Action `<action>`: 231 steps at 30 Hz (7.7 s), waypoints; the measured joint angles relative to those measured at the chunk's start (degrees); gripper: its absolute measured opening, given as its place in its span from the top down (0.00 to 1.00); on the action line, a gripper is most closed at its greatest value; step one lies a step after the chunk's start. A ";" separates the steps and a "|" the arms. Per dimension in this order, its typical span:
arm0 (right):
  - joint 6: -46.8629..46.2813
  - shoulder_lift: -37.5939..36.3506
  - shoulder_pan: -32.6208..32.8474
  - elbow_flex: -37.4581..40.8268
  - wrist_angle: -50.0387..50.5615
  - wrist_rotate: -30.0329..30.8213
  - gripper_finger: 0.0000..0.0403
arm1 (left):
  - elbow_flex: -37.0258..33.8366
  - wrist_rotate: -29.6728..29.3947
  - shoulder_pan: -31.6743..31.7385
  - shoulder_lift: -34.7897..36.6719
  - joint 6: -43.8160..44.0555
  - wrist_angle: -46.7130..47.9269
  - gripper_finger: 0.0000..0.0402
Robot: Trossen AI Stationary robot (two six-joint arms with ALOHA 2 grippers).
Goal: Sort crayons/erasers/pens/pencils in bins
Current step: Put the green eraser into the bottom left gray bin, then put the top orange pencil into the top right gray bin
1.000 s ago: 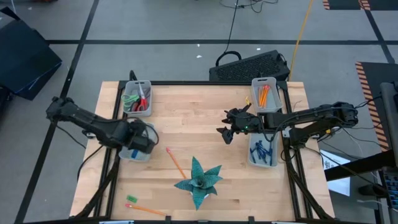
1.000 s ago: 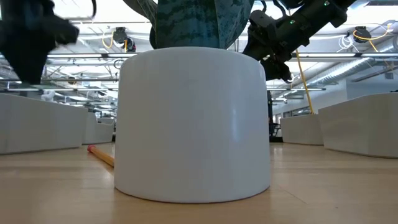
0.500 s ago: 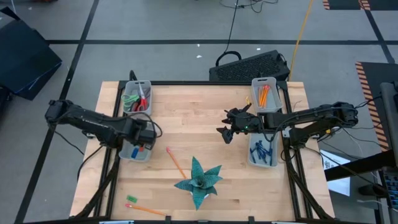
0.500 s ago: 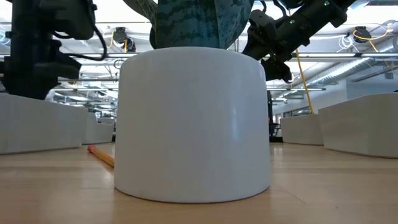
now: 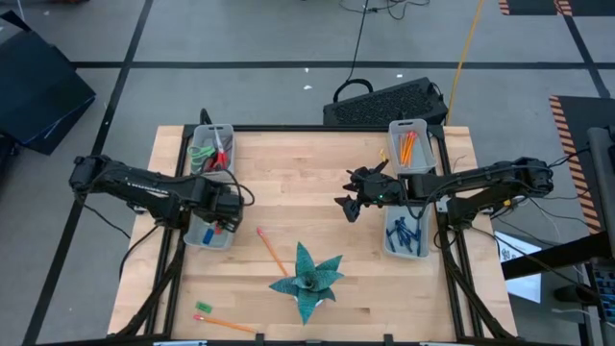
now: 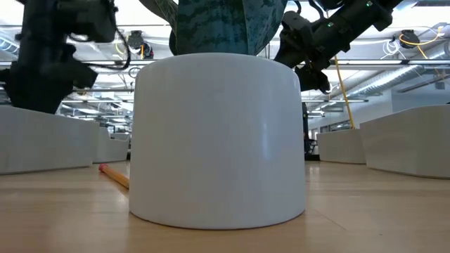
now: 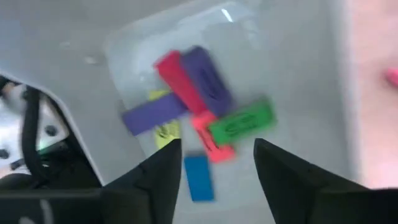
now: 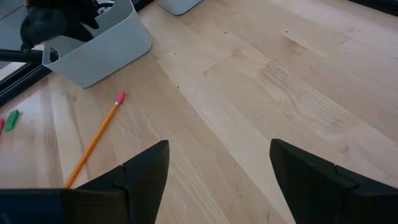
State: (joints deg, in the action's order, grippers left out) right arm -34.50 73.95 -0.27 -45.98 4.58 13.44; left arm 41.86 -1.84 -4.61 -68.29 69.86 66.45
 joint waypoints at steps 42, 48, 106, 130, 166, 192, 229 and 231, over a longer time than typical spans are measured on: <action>8.37 0.00 0.14 0.00 1.10 -2.70 0.33 | 21.34 12.56 -53.66 -32.24 -22.88 -15.11 0.45; 8.95 0.00 1.14 0.00 3.46 -2.67 0.33 | 17.68 12.42 -54.77 -32.26 -21.21 -17.03 0.55; 16.40 -0.02 8.80 -13.81 16.38 -6.35 0.33 | 20.79 -1.88 -22.71 -3.50 -23.01 13.40 0.96; 4.33 -0.02 16.04 -13.89 15.71 -0.18 0.33 | -0.53 9.75 7.38 -7.08 -19.80 1.25 0.79; -11.18 45.31 10.56 -52.11 15.86 1.23 0.33 | 20.59 -20.19 5.91 25.13 -31.27 -12.67 0.33; 14.46 69.50 8.77 -69.61 8.12 4.64 0.37 | 20.57 -19.22 6.02 25.18 -28.93 -10.95 0.33; 8.27 49.11 0.31 -66.01 29.79 12.27 0.96 | 20.52 -24.12 6.02 25.14 -37.44 -10.86 0.33; 10.10 44.36 -1.48 -65.96 35.58 15.56 0.96 | 20.48 -23.92 6.02 24.98 -37.79 -10.53 0.33</action>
State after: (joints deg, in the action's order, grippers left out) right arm -24.40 118.31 -1.76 -111.94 40.16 29.01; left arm 62.35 -25.76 1.41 -43.31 32.07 55.92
